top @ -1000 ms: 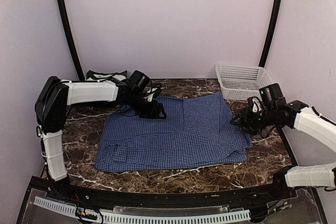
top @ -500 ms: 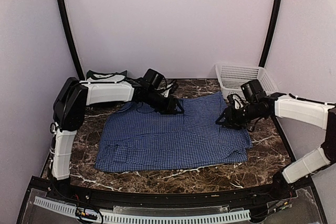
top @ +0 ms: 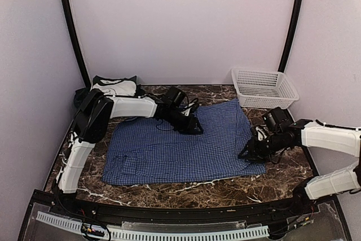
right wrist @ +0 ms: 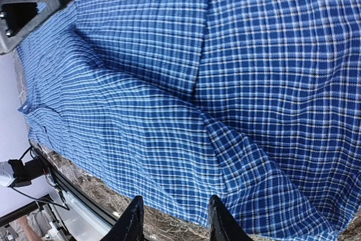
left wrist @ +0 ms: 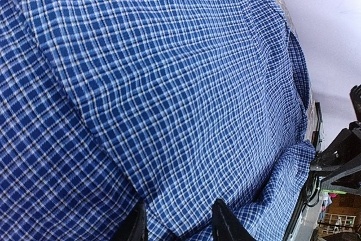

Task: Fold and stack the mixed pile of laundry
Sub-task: Pick up the 1/3-folded shirt from the center of the board.

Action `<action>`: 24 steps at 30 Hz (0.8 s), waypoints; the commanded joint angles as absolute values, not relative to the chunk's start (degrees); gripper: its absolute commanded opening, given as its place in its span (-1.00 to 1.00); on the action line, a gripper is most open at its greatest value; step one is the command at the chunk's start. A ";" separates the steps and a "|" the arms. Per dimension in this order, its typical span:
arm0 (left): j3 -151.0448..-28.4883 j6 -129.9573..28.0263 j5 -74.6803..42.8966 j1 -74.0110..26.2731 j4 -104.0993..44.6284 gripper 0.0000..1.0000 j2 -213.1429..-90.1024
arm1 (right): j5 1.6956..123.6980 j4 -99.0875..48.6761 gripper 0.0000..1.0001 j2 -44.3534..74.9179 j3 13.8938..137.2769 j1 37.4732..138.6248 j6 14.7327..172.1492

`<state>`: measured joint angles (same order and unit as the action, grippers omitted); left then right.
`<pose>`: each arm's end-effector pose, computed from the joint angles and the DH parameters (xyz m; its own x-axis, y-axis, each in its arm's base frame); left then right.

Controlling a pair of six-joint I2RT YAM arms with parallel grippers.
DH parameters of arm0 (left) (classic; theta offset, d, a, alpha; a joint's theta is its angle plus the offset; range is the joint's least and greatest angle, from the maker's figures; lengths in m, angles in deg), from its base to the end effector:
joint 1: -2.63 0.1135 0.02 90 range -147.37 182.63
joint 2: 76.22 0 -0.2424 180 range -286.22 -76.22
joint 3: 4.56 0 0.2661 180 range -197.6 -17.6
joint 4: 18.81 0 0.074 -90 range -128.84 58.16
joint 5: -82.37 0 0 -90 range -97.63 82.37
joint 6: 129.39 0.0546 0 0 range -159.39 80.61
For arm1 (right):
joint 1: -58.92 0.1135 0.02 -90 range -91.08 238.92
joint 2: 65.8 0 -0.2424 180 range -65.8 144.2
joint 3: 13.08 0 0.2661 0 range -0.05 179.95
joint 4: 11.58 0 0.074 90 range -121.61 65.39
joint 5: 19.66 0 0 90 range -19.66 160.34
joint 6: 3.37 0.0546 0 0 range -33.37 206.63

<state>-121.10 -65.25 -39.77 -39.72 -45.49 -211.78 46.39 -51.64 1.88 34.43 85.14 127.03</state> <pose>0.3711 -0.3776 0.1104 -0.8445 0.2701 -0.4624 0.5297 0.5482 -0.6472 0.2048 0.1256 0.1384 -0.9719 0.1816 -0.1497 0.0595 0.8051 0.5901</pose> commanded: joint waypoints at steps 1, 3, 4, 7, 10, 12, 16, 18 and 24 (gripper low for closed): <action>-123.70 -65.75 -40.66 -40.30 -46.19 -0.25 -212.83 | 48.97 -50.87 -0.30 5.24 33.46 85.55 128.35; -124.69 -66.14 -40.65 -40.34 -46.72 -0.27 -213.66 | 49.61 -50.72 -0.36 7.00 33.54 85.53 127.98; -125.43 -66.30 -40.62 -40.34 -46.97 -0.28 -213.93 | 50.43 -50.77 -0.40 7.47 33.53 85.63 127.81; -126.46 -66.64 -37.96 -40.43 -49.53 -0.29 -214.48 | 52.07 -50.40 -0.41 7.82 33.47 85.70 127.50; -126.50 -67.84 -34.40 -40.49 -52.50 -0.25 -213.80 | 52.59 -50.23 -0.41 8.87 33.67 85.81 127.33; -125.37 -69.10 -32.19 -40.61 -52.65 -0.24 -212.89 | 53.31 -50.49 -0.42 9.54 34.03 85.96 127.00; -122.33 -71.12 -28.91 -41.24 -50.77 -0.23 -210.55 | 55.65 -52.16 -0.48 10.46 35.38 86.33 125.84; -121.30 -72.22 -28.54 -41.41 -50.12 -0.23 -209.60 | 56.45 -52.94 -0.48 10.68 35.80 86.33 125.49; -121.44 -73.30 -29.09 -42.82 -49.55 -0.24 -210.64 | 58.32 -54.51 -0.51 11.57 36.50 86.39 124.26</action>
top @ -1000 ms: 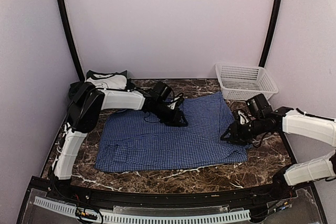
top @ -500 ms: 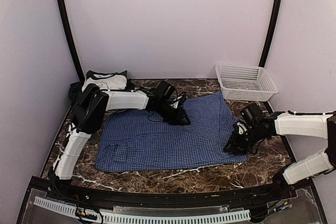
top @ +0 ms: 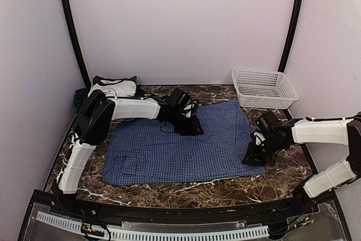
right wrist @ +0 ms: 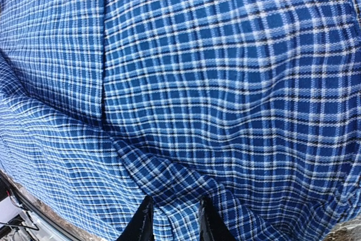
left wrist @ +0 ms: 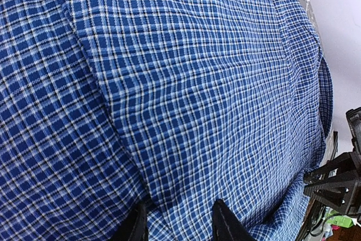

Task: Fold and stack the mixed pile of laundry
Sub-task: Pick up the 1/3-folded shirt from the center of the board.

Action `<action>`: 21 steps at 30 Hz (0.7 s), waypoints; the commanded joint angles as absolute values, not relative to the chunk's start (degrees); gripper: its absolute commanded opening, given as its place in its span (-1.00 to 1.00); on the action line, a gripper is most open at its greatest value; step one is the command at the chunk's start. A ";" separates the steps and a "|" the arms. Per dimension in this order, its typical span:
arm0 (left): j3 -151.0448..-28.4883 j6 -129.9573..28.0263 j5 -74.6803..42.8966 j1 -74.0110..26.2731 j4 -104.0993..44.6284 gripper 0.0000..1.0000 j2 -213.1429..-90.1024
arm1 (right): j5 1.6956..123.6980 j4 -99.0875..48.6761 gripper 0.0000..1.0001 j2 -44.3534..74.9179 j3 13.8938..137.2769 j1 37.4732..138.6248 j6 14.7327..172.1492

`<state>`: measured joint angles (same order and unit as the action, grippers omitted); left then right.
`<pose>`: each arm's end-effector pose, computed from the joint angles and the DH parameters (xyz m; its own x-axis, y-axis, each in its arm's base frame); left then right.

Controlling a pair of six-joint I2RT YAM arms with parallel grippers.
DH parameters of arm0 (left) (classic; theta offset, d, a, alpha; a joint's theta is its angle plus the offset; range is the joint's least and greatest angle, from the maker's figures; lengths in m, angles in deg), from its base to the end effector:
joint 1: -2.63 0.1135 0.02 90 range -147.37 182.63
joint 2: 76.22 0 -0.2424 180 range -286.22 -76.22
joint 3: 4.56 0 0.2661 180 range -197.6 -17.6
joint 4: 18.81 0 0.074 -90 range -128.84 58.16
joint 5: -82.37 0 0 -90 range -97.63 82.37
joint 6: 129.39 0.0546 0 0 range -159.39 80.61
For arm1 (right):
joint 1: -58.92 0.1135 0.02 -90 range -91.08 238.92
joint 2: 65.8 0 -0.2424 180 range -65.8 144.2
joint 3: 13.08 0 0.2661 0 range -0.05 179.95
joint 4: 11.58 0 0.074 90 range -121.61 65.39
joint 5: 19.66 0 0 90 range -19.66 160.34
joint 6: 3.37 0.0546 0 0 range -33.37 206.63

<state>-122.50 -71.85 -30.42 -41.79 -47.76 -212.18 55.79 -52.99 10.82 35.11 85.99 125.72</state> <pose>0.3653 -0.3876 0.1088 -0.8882 0.1776 -0.4238 0.4235 0.6741 -0.6052 0.2089 0.1222 0.1036 -0.9751 0.1870 -0.1188 0.1253 0.9077 0.4004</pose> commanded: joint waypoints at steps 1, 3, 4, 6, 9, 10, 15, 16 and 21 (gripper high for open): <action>-121.89 -73.62 -29.61 -42.99 -49.35 -0.25 -210.93 | 58.41 -54.62 -0.51 11.63 36.57 86.42 124.11; -122.14 -74.42 -31.52 -43.28 -47.81 -0.28 -211.93 | 58.58 -54.89 -0.53 12.26 36.86 86.38 123.62; -122.08 -74.70 -33.05 -43.39 -47.12 -0.29 -212.38 | 58.58 -55.01 -0.53 12.57 36.96 86.43 123.29; -121.94 -75.13 -34.94 -43.41 -45.29 -0.34 -212.74 | 58.65 -55.17 -0.53 13.10 37.12 86.43 122.83; -122.34 -75.13 -35.48 -43.42 -44.26 -0.40 -212.75 | 58.81 -55.50 -0.53 13.69 37.45 86.39 122.30; -122.48 -75.10 -35.20 -43.42 -44.25 -0.43 -212.61 | 58.70 -55.43 -0.53 13.91 37.48 86.42 122.15; -123.36 -74.18 -33.53 -43.38 -43.97 -0.80 -211.84 | 58.74 -55.51 -0.54 14.24 37.57 86.43 122.06; -123.82 -74.05 -33.10 -43.36 -44.01 -0.87 -211.79 | 58.78 -55.54 -0.53 14.35 37.65 86.43 122.05; -124.93 -73.87 -30.53 -41.84 -44.20 -1.00 -211.84 | 58.99 -55.58 -0.53 15.51 37.99 86.43 121.87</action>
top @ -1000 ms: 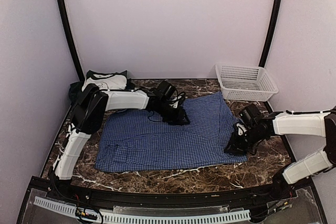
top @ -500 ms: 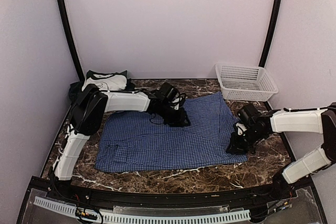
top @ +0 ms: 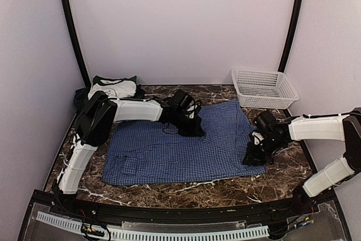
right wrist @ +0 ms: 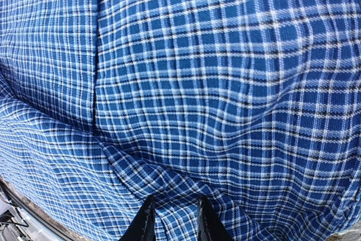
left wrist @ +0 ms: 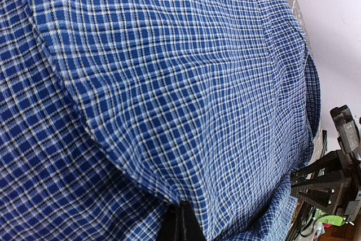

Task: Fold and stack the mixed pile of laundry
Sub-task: Pick up the 1/3-folded shirt from the center of the board.

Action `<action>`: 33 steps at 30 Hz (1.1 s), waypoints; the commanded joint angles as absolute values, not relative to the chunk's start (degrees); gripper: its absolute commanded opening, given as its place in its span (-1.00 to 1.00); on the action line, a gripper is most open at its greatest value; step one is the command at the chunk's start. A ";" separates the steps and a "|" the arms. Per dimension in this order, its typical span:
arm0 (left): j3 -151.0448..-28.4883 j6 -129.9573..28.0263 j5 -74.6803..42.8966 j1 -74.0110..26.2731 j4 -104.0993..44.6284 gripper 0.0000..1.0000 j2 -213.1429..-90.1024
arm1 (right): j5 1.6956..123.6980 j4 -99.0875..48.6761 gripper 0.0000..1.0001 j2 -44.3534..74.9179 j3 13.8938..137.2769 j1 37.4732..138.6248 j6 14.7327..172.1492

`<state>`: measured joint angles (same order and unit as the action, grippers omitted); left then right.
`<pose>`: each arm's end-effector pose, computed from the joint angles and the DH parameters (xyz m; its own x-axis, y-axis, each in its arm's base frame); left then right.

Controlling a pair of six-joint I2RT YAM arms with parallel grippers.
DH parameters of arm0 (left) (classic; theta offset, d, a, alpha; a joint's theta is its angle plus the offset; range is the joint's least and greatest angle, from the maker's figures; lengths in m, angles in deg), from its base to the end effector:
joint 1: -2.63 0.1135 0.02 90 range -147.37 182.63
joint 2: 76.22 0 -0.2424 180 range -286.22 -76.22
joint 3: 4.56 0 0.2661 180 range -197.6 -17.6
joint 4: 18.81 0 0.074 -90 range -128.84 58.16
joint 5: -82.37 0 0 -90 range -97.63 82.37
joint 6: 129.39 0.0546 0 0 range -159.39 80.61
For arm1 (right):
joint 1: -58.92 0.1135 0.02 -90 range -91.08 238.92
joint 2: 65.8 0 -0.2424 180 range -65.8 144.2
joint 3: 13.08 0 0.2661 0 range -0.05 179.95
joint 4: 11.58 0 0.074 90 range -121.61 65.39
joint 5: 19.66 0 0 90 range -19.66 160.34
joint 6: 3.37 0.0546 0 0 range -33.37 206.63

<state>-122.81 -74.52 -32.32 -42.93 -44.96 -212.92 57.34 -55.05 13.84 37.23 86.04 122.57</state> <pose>0.3596 -0.3993 0.1087 -0.8952 0.1661 -0.4136 0.4180 0.6351 -0.6496 0.2134 0.1231 0.1001 -0.9838 0.1386 -0.1133 0.0915 0.9332 0.3475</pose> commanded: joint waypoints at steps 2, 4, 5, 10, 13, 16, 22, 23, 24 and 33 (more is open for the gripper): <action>-125.06 -73.96 -30.74 -40.92 -43.28 -1.00 -211.89 | 59.05 -55.57 -0.53 15.53 38.01 86.43 121.88; -125.36 -74.23 -31.01 -39.89 -42.23 -1.00 -211.84 | 59.14 -55.80 -0.52 15.82 38.16 86.43 121.87; -125.46 -74.55 -31.27 -39.50 -41.25 -1.00 -211.97 | 59.16 -55.83 -0.52 15.90 38.22 86.43 121.87; -127.84 -75.11 -33.16 -37.05 -39.33 -1.00 -213.00 | 59.48 -56.22 -0.52 16.45 38.52 86.43 121.88; -129.54 -74.83 -33.69 -36.15 -39.21 -1.00 -214.38 | 59.52 -56.24 -0.52 16.54 38.62 86.40 121.87; -130.15 -76.15 -34.04 -35.04 -37.44 -1.00 -215.29 | 59.45 -56.31 -0.52 16.71 38.71 86.43 121.88; -131.90 -77.30 -35.26 -32.90 -32.07 -1.00 -216.03 | 59.45 -56.37 -0.52 16.86 38.80 86.38 121.80; -132.54 -76.97 -35.39 -32.71 -32.04 -1.00 -216.42 | 59.50 -56.37 -0.52 16.83 38.80 86.43 121.81; -134.42 -76.27 -35.48 -32.66 -32.24 -1.00 -216.67 | 59.48 -56.42 -0.52 16.90 38.80 86.43 121.81; -138.99 -77.26 -39.95 -31.87 -29.63 -1.00 -217.71 | 57.81 -56.13 -0.19 10.39 41.78 86.38 120.65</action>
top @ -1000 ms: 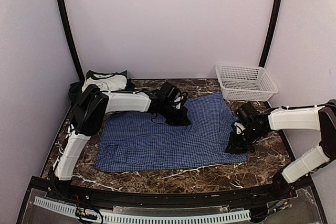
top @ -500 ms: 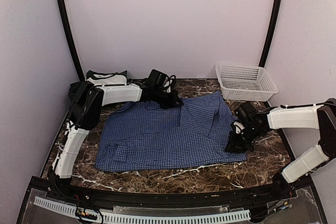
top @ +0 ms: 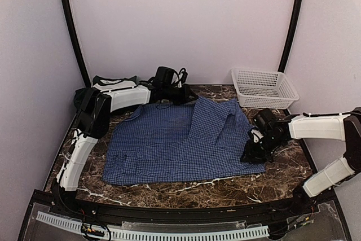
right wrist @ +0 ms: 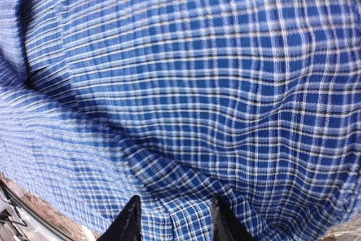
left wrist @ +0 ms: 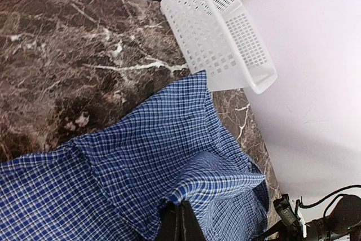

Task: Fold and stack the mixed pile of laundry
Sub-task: Pick up the 1/3-folded shirt from the center of the board, then pass from the left arm to the right

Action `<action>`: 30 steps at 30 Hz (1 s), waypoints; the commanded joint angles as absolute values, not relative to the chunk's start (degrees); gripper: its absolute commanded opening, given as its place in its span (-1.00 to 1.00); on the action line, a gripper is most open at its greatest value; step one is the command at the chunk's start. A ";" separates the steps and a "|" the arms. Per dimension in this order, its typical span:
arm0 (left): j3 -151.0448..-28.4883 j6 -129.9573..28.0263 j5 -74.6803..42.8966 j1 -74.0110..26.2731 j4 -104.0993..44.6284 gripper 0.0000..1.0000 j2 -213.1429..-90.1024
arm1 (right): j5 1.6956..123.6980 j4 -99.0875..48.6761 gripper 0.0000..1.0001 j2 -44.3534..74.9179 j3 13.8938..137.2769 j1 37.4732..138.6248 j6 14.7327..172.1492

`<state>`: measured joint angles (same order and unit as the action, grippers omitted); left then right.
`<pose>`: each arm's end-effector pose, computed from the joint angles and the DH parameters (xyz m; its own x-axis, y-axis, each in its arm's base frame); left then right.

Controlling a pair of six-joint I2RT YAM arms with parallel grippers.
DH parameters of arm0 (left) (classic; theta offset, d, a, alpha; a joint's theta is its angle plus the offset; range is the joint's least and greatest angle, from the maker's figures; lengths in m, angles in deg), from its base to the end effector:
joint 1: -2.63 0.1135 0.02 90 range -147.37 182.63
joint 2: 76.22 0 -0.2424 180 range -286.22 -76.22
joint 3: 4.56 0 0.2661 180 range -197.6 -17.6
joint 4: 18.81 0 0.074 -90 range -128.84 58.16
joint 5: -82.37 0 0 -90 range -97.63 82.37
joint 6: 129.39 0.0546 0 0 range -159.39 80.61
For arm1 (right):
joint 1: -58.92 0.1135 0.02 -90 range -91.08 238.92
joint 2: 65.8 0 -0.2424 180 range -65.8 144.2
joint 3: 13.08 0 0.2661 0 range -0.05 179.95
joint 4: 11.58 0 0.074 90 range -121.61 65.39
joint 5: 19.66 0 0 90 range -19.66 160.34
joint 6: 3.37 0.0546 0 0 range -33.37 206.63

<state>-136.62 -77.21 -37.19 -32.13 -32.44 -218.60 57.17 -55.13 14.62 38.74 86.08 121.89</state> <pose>0.4651 -0.3556 0.1645 -0.7947 -0.0977 -0.5991 0.4799 0.5034 -0.7186 0.2188 0.1262 0.1041 -0.9840 0.1269 -0.1251 0.0752 0.9322 0.3540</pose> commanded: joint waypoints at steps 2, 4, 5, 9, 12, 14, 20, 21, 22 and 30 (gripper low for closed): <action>-138.89 -76.78 -40.23 -31.83 -30.22 -1.00 -217.72 | 58.46 -56.17 -0.09 8.34 45.21 86.43 119.08; -138.45 -76.63 -40.47 -31.87 -30.25 -1.00 -217.72 | 58.49 -54.34 -0.06 8.11 48.49 86.42 117.70; -138.23 -76.85 -40.78 -31.88 -29.79 -1.00 -217.72 | 57.91 -53.12 -0.06 9.07 49.93 86.38 117.00; -137.92 -77.54 -41.53 -31.90 -28.83 -1.00 -217.69 | 53.78 -49.67 -0.09 17.31 56.24 86.51 115.48; -138.05 -77.75 -41.65 -31.83 -28.54 -1.00 -217.57 | 50.90 -44.45 -0.10 21.58 57.37 86.44 116.07; -138.29 -77.71 -41.51 -31.82 -28.66 -1.00 -217.56 | 49.81 -42.24 -0.07 23.80 57.90 86.52 116.72; -138.37 -77.86 -41.57 -31.59 -28.30 -1.00 -217.54 | 46.41 -36.85 -0.09 29.03 58.04 86.45 118.99; -138.30 -77.92 -41.56 -31.50 -28.27 -1.00 -217.54 | 45.93 -35.76 -0.10 29.87 57.97 86.62 119.46; -138.28 -77.91 -41.60 -31.48 -28.18 -1.00 -217.59 | 45.61 -35.01 -0.11 30.78 57.98 86.73 119.83; -138.08 -78.37 -41.84 -31.30 -27.46 -1.00 -217.57 | 44.26 -30.05 -0.21 37.65 57.51 87.16 122.93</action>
<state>-137.67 -78.13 -41.17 -31.70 -29.71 -218.65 46.00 -34.87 35.80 57.16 86.39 120.67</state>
